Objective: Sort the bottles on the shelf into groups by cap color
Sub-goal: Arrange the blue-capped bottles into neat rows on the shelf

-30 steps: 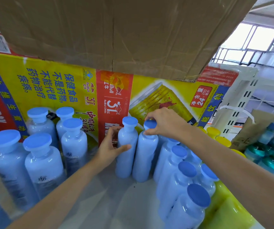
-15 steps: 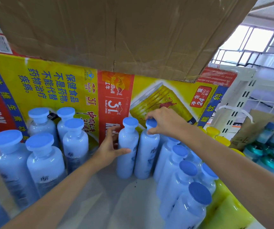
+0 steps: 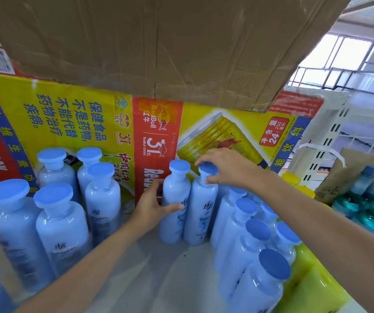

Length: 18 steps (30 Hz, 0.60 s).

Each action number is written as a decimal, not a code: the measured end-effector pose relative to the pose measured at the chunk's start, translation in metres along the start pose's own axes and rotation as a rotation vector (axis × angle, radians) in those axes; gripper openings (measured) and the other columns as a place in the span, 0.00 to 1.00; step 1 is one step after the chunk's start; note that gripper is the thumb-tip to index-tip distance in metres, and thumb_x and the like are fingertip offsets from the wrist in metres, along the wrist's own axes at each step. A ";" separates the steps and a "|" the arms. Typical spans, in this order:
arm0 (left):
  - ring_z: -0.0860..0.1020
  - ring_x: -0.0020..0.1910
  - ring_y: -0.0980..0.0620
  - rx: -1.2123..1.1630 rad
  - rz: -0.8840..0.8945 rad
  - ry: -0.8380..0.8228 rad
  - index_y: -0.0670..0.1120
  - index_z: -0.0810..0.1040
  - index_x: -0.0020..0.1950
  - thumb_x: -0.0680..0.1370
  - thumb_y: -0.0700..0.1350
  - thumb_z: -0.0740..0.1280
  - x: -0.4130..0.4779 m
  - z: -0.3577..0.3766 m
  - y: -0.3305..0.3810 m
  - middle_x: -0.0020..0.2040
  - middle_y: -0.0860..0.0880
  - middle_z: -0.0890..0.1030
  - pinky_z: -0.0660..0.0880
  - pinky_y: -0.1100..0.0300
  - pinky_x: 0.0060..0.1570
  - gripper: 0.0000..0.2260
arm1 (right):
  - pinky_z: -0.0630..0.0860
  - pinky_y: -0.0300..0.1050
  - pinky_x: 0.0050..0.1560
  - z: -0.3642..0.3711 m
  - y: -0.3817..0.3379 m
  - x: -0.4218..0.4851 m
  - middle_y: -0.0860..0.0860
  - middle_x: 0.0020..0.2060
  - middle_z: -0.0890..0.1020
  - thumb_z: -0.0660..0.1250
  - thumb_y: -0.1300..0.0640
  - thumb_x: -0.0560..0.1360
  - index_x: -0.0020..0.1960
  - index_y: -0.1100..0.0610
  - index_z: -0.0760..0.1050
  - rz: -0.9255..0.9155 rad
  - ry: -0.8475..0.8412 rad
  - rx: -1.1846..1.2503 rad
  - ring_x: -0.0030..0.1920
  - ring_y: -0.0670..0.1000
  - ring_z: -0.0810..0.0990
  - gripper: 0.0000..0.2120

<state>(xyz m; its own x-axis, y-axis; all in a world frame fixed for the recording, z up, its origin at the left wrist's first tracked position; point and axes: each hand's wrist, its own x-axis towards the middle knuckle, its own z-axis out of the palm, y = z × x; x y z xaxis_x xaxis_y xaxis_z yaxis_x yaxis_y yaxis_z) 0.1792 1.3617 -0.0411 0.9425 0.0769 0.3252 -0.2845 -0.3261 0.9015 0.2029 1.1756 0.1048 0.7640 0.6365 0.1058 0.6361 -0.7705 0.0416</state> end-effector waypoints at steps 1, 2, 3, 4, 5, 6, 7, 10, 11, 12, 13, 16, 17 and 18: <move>0.75 0.48 0.65 -0.029 -0.013 -0.022 0.53 0.70 0.54 0.64 0.41 0.78 0.001 -0.001 -0.001 0.49 0.60 0.77 0.72 0.69 0.44 0.25 | 0.68 0.43 0.53 0.000 -0.001 0.000 0.50 0.60 0.76 0.71 0.52 0.71 0.64 0.52 0.72 0.008 0.010 -0.012 0.59 0.51 0.73 0.23; 0.77 0.49 0.62 -0.074 -0.031 -0.051 0.54 0.71 0.53 0.63 0.42 0.78 0.002 -0.003 -0.002 0.49 0.58 0.78 0.73 0.67 0.45 0.24 | 0.69 0.43 0.53 -0.001 -0.002 0.000 0.50 0.60 0.76 0.71 0.52 0.71 0.64 0.52 0.72 0.018 0.018 -0.026 0.59 0.51 0.74 0.23; 0.78 0.50 0.58 -0.116 -0.055 -0.081 0.55 0.71 0.52 0.63 0.44 0.79 0.003 -0.005 -0.003 0.50 0.57 0.79 0.74 0.64 0.45 0.24 | 0.69 0.44 0.52 -0.001 -0.002 0.001 0.51 0.59 0.77 0.71 0.51 0.71 0.64 0.53 0.72 0.032 0.024 -0.039 0.58 0.52 0.74 0.23; 0.78 0.51 0.56 -0.150 -0.077 -0.110 0.55 0.71 0.53 0.61 0.47 0.78 0.003 -0.007 -0.003 0.51 0.55 0.79 0.76 0.61 0.47 0.25 | 0.70 0.44 0.52 -0.001 -0.003 0.001 0.51 0.59 0.77 0.70 0.50 0.71 0.64 0.53 0.72 0.044 0.032 -0.052 0.58 0.52 0.75 0.22; 0.78 0.52 0.55 -0.180 -0.098 -0.134 0.55 0.71 0.53 0.59 0.51 0.77 0.004 -0.008 -0.004 0.52 0.54 0.80 0.76 0.59 0.49 0.26 | 0.71 0.44 0.51 -0.001 -0.004 0.002 0.51 0.59 0.78 0.70 0.50 0.71 0.64 0.54 0.73 0.057 0.038 -0.059 0.57 0.52 0.75 0.22; 0.78 0.53 0.55 -0.202 -0.114 -0.155 0.54 0.71 0.54 0.58 0.52 0.75 0.005 -0.009 -0.005 0.53 0.53 0.80 0.76 0.58 0.51 0.27 | 0.71 0.44 0.50 -0.001 -0.005 0.002 0.51 0.59 0.78 0.70 0.49 0.71 0.63 0.54 0.73 0.068 0.042 -0.059 0.57 0.53 0.76 0.22; 0.78 0.53 0.55 -0.219 -0.122 -0.171 0.53 0.70 0.54 0.58 0.52 0.75 0.006 -0.010 -0.005 0.53 0.53 0.79 0.76 0.58 0.51 0.27 | 0.71 0.44 0.50 -0.001 -0.005 0.003 0.51 0.59 0.78 0.70 0.49 0.71 0.63 0.54 0.73 0.078 0.046 -0.053 0.57 0.53 0.76 0.23; 0.78 0.53 0.59 -0.238 -0.117 -0.214 0.51 0.70 0.55 0.60 0.50 0.74 0.009 -0.012 -0.006 0.53 0.54 0.80 0.76 0.59 0.51 0.26 | 0.72 0.44 0.50 0.000 -0.006 0.004 0.51 0.58 0.79 0.71 0.49 0.71 0.63 0.54 0.73 0.092 0.051 -0.035 0.57 0.53 0.76 0.23; 0.78 0.53 0.60 -0.223 -0.111 -0.223 0.51 0.70 0.56 0.61 0.50 0.73 0.009 -0.013 -0.006 0.54 0.54 0.79 0.76 0.60 0.51 0.26 | 0.72 0.44 0.50 0.001 -0.006 0.004 0.51 0.58 0.79 0.71 0.49 0.71 0.63 0.54 0.73 0.092 0.055 -0.034 0.56 0.53 0.76 0.23; 0.78 0.55 0.59 -0.206 -0.104 -0.221 0.52 0.70 0.57 0.61 0.52 0.73 0.009 -0.013 -0.006 0.55 0.54 0.79 0.76 0.59 0.52 0.26 | 0.71 0.44 0.50 0.001 -0.006 0.004 0.51 0.58 0.78 0.71 0.49 0.71 0.64 0.54 0.73 0.091 0.057 -0.034 0.56 0.53 0.76 0.23; 0.78 0.56 0.57 -0.185 -0.102 -0.206 0.53 0.70 0.57 0.61 0.54 0.73 0.008 -0.013 -0.006 0.56 0.54 0.78 0.75 0.58 0.54 0.26 | 0.71 0.44 0.51 0.002 -0.005 0.003 0.52 0.58 0.78 0.70 0.49 0.71 0.64 0.54 0.72 0.087 0.056 -0.036 0.57 0.53 0.76 0.23; 0.78 0.53 0.59 -0.125 -0.103 -0.136 0.57 0.71 0.55 0.59 0.56 0.74 0.004 -0.011 -0.005 0.54 0.55 0.78 0.75 0.60 0.53 0.26 | 0.69 0.44 0.53 0.001 -0.004 0.002 0.52 0.59 0.75 0.70 0.50 0.72 0.65 0.54 0.70 0.071 0.023 -0.032 0.58 0.53 0.74 0.24; 0.77 0.51 0.64 -0.106 -0.089 -0.119 0.57 0.70 0.54 0.60 0.54 0.76 0.003 -0.009 -0.004 0.53 0.57 0.77 0.74 0.66 0.50 0.26 | 0.68 0.43 0.53 0.001 -0.003 0.001 0.53 0.58 0.75 0.70 0.51 0.71 0.66 0.53 0.70 0.068 0.011 -0.023 0.58 0.53 0.73 0.24; 0.76 0.49 0.68 -0.080 -0.071 -0.100 0.56 0.70 0.55 0.61 0.49 0.78 0.002 -0.006 -0.003 0.52 0.59 0.76 0.73 0.71 0.47 0.27 | 0.68 0.43 0.53 0.000 -0.002 0.000 0.53 0.58 0.74 0.70 0.51 0.71 0.66 0.53 0.70 0.070 0.004 -0.012 0.58 0.53 0.73 0.25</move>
<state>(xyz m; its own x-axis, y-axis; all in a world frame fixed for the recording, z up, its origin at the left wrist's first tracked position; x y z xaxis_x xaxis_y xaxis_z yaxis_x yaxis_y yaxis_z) 0.1804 1.3685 -0.0413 0.9724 0.0020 0.2332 -0.2255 -0.2466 0.9425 0.2019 1.1774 0.1046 0.8063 0.5807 0.1127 0.5796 -0.8136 0.0456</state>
